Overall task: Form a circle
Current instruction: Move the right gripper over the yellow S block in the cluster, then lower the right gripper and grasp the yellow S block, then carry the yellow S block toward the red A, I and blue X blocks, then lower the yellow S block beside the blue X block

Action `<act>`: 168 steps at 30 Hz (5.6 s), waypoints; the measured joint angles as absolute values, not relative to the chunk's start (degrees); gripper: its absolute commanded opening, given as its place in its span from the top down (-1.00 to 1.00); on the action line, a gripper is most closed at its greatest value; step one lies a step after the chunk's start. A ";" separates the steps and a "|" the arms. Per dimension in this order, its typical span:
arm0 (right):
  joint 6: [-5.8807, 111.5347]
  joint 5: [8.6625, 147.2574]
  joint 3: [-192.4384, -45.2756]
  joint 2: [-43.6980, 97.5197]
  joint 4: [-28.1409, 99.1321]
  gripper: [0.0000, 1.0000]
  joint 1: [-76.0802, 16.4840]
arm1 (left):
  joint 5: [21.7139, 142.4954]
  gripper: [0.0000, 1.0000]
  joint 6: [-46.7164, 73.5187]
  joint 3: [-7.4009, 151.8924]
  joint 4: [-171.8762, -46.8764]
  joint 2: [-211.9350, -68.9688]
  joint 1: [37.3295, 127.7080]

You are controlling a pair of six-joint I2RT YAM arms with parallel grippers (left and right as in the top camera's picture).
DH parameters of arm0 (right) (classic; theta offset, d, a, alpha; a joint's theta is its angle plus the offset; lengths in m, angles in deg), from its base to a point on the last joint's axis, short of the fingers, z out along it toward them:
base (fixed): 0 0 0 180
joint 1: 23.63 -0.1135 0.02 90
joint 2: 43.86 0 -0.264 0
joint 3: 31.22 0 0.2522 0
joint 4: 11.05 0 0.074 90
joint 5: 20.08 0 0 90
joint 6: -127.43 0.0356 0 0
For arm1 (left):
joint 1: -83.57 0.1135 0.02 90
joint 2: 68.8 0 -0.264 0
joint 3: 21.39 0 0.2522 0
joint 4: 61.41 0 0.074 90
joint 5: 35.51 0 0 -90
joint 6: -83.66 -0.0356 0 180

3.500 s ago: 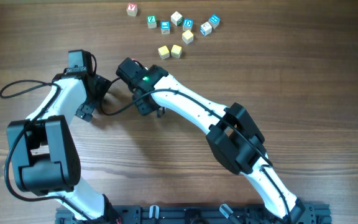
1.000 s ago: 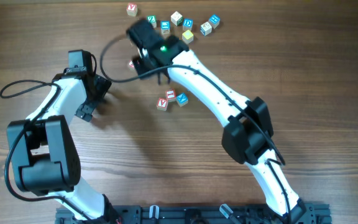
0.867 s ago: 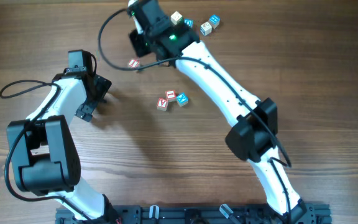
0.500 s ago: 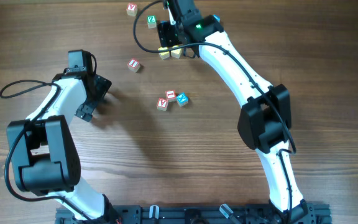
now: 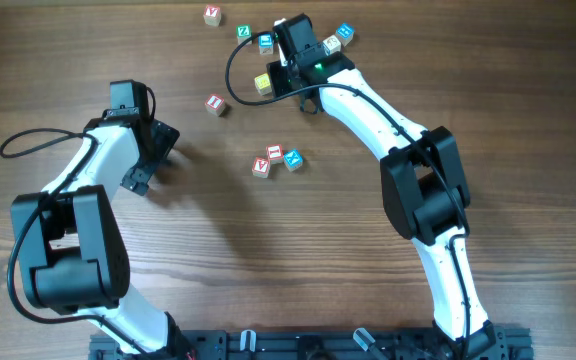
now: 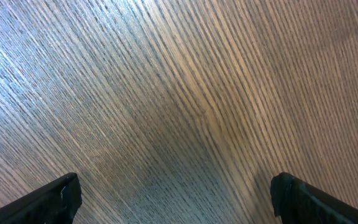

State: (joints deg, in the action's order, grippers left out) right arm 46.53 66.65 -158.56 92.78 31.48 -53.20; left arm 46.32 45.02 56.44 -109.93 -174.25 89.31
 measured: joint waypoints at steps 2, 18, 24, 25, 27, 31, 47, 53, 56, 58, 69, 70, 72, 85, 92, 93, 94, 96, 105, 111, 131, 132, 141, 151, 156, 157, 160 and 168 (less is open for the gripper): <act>46.53 66.65 -158.56 92.95 30.44 0.07 -53.20 | 46.32 -1.00 45.02 56.44 -109.93 -174.25 89.31; 54.51 63.79 -158.71 97.59 25.80 -0.27 -53.04 | 46.32 -1.00 45.02 56.44 -109.93 -174.25 89.31; 55.38 60.35 -158.56 98.35 31.20 -0.25 -51.86 | 46.32 -1.00 45.02 56.44 -109.93 -174.25 89.31; 55.45 60.20 -158.56 98.39 31.31 -0.23 -51.69 | 46.32 -1.00 45.02 56.44 -109.93 -174.25 89.31; 55.67 59.74 -158.56 98.39 31.86 -0.22 -51.36 | 46.32 -1.00 45.04 56.44 -109.93 -174.25 89.31; 55.47 59.33 -158.56 98.39 32.10 -0.21 -51.16 | 46.32 -1.00 45.02 56.44 -109.93 -174.25 89.31; 54.27 59.72 -158.56 94.77 32.34 -0.01 -50.84 | 46.32 -1.00 45.02 56.44 -109.93 -174.25 89.31; 54.27 62.32 -158.56 94.77 33.60 -0.02 -50.84 | 46.32 -1.00 45.02 56.44 -109.93 -174.25 89.31; 54.27 63.50 -158.12 94.74 33.34 0.06 -50.84 | 46.32 -1.00 45.02 56.44 -109.93 -174.25 89.31; 54.27 63.74 -156.94 94.74 32.25 0.10 -50.84 | 46.32 -1.00 45.02 56.44 -109.93 -174.25 89.31; 54.09 63.17 -155.19 94.74 30.33 0.08 -50.84 | 46.32 -1.00 45.04 56.44 -109.93 -174.25 89.31; 54.07 63.17 -155.19 94.74 30.13 0.10 -50.84 | 46.32 -1.00 45.02 56.44 -109.93 -174.25 89.31; 54.07 63.17 -155.19 94.74 29.82 0.17 -50.84 | 46.32 -1.00 45.02 56.44 -109.93 -174.25 89.31; 54.09 63.11 -155.08 94.07 29.76 0.35 -50.84 | 46.32 -1.00 45.02 56.44 -109.93 -174.25 89.31; 54.07 62.80 -154.87 80.51 35.44 0.38 -50.84 | 46.30 -1.00 45.04 56.44 -109.93 -174.25 89.31; 54.07 62.85 -154.89 77.54 36.77 0.38 -50.84 | 46.30 -1.00 45.02 56.44 -109.93 -174.25 89.31; 54.09 62.93 -154.89 74.44 38.96 0.39 -50.84 | 46.30 -1.00 45.02 56.44 -109.91 -174.25 89.31; 54.07 63.44 -154.89 66.96 44.51 0.42 -50.84 | 46.35 -1.00 45.02 56.44 -109.93 -174.25 89.31; 54.12 72.55 -154.52 57.48 66.48 0.45 -51.23 | 46.32 -1.00 45.02 56.44 -109.93 -174.25 89.31; 55.82 74.85 -144.48 57.50 63.57 0.45 -56.71 | 46.32 -1.00 45.02 56.44 -109.93 -174.25 89.31; 40.22 75.92 -112.38 58.35 37.98 0.43 -64.43 | 46.17 -1.00 45.04 56.44 -109.93 -174.25 89.31; 39.60 75.92 -112.38 58.35 37.08 0.43 -64.43 | 46.17 -1.00 45.02 56.44 -109.93 -174.25 89.31; 38.58 75.92 -112.38 58.35 34.72 0.38 -64.43 | 46.17 -1.00 45.02 56.44 -109.93 -174.25 89.31; 42.42 75.65 -112.20 64.17 29.50 0.28 -64.43 | 46.17 -1.00 45.02 56.44 -109.93 -174.25 89.31; 44.91 73.58 -112.18 64.73 29.52 -0.07 -64.43 | 46.17 -1.00 45.02 56.44 -109.93 -174.25 89.31; 45.37 73.21 -112.18 64.73 29.39 -0.13 -64.41 | 46.17 -1.00 45.02 56.44 -109.93 -174.25 89.31; 45.99 72.55 -112.18 64.76 29.52 -0.16 -64.43 | 46.17 -1.00 45.02 56.44 -109.93 -174.25 89.31; 48.81 73.34 -112.18 64.80 34.59 0.31 -64.43 | 46.17 -1.00 45.04 56.44 -109.93 -174.25 89.31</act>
